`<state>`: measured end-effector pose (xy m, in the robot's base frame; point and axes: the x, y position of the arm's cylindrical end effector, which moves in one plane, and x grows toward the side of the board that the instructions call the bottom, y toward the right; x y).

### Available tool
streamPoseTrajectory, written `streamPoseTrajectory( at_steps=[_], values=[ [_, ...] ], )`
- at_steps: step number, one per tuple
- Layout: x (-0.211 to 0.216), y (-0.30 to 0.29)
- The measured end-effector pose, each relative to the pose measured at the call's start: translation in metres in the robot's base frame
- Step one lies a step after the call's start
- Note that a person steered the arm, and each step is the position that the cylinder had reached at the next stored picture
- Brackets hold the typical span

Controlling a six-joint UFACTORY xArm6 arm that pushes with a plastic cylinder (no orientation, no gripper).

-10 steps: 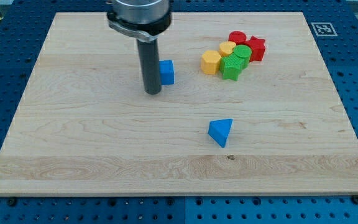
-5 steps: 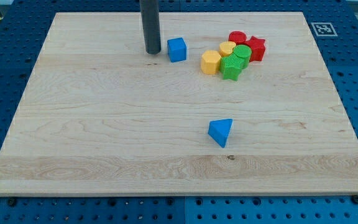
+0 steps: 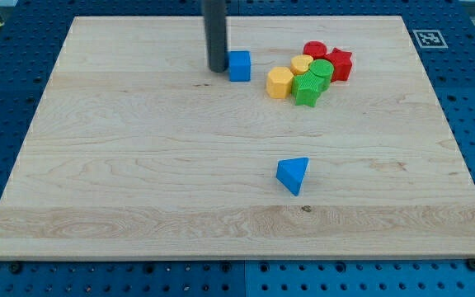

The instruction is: Place the blue cube close to the yellow hexagon

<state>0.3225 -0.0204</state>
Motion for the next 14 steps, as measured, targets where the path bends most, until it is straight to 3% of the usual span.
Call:
streamPoseTrajectory(
  at_steps=[1, 4, 7, 10, 12, 14],
  values=[
    [0.000, 0.034],
    [0.018, 0.029],
    [-0.036, 0.026],
    [-0.015, 0.091],
    [0.010, 0.092],
    [-0.032, 0.084]
  ],
)
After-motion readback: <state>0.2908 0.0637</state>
